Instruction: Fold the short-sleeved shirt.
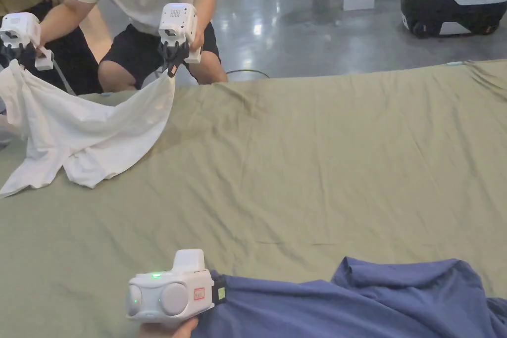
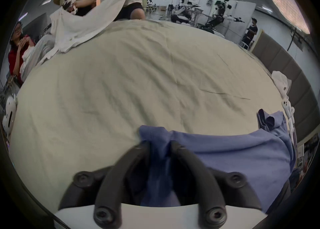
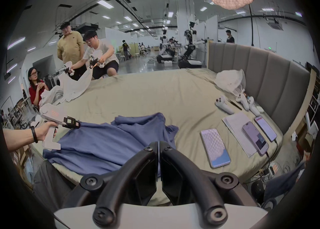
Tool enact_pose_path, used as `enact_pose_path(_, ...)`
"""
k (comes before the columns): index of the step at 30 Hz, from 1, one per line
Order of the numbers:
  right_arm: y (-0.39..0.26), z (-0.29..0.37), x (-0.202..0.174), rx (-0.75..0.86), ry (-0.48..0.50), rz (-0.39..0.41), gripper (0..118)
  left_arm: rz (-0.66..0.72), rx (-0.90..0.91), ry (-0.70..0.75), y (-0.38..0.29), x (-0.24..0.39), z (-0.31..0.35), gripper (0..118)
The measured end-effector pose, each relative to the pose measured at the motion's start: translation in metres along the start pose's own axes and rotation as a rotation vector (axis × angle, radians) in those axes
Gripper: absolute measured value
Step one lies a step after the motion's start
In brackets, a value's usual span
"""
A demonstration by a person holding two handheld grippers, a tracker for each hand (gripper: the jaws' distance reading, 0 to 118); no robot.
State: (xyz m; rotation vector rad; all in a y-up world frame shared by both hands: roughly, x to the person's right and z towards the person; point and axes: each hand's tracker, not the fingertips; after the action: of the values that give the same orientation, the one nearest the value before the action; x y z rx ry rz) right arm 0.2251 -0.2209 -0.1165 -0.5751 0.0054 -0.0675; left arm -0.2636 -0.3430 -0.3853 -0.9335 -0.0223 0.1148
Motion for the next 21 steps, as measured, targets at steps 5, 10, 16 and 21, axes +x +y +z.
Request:
enact_pose_path(5,0.030,-0.050,0.002,-0.016,0.045,0.001,11,-0.064,-0.076,0.020,0.005,0.010,-0.016,0)
enact_pose_path(10,0.082,-0.175,0.004,-0.192,0.155,-0.039,90,-0.042,-0.104,0.003,0.009,0.006,-0.016,0)
enact_pose_path(16,0.082,-0.324,0.012,-0.443,0.010,0.055,77,-0.043,-0.109,0.002,0.009,0.008,-0.017,0)
enact_pose_path(21,0.071,-0.326,0.007,-0.484,0.049,0.068,13,-0.051,-0.109,0.001,0.009,0.008,-0.018,0)
